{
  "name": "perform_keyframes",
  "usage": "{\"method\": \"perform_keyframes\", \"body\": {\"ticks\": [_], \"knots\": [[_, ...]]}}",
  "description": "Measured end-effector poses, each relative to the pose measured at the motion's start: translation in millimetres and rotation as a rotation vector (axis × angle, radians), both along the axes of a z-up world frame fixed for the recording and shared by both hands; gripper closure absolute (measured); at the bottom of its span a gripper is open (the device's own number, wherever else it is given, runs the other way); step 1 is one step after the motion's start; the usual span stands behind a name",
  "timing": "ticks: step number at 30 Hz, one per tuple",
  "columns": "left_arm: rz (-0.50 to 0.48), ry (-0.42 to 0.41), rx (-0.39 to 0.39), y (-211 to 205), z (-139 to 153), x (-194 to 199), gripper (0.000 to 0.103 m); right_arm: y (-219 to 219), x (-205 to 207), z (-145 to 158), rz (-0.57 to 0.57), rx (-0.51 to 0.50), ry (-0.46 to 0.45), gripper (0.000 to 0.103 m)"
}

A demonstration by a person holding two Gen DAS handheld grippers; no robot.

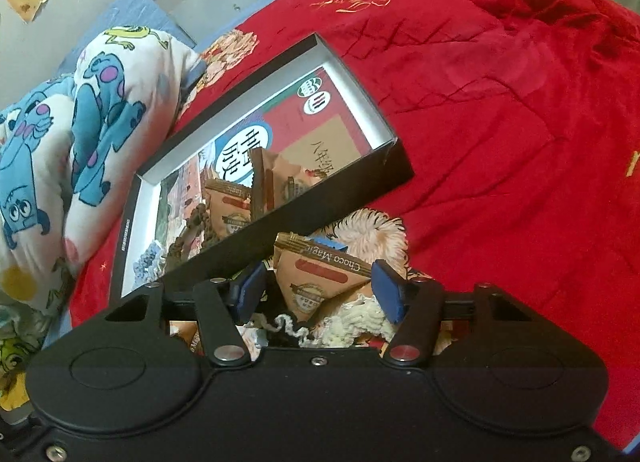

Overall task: Organize objects
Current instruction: 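Move the left tool to a brown packet while the right tool reaches a 'Choco Magic' packet, then close the left gripper on its brown packet while the right closes on the 'Choco Magic' packet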

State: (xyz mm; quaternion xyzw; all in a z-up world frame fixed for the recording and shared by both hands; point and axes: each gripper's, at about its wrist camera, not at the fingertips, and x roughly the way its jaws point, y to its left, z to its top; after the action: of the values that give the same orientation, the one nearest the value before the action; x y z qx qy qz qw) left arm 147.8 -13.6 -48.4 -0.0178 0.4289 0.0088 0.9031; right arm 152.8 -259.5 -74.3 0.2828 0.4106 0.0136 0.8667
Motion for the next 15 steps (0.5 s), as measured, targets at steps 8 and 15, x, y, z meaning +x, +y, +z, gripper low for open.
{"method": "perform_keyframes", "body": {"ticks": [8,15], "knots": [[0.012,0.032,-0.005,1.3,-5.0,4.0,0.035,2.5,2.4,-2.4,-0.006,-0.023,0.004,0.049],[0.004,0.024,0.005,-0.7,-8.4,3.2,0.037,0.6,5.7,-4.3,-0.002,-0.020,0.007,0.049]]}}
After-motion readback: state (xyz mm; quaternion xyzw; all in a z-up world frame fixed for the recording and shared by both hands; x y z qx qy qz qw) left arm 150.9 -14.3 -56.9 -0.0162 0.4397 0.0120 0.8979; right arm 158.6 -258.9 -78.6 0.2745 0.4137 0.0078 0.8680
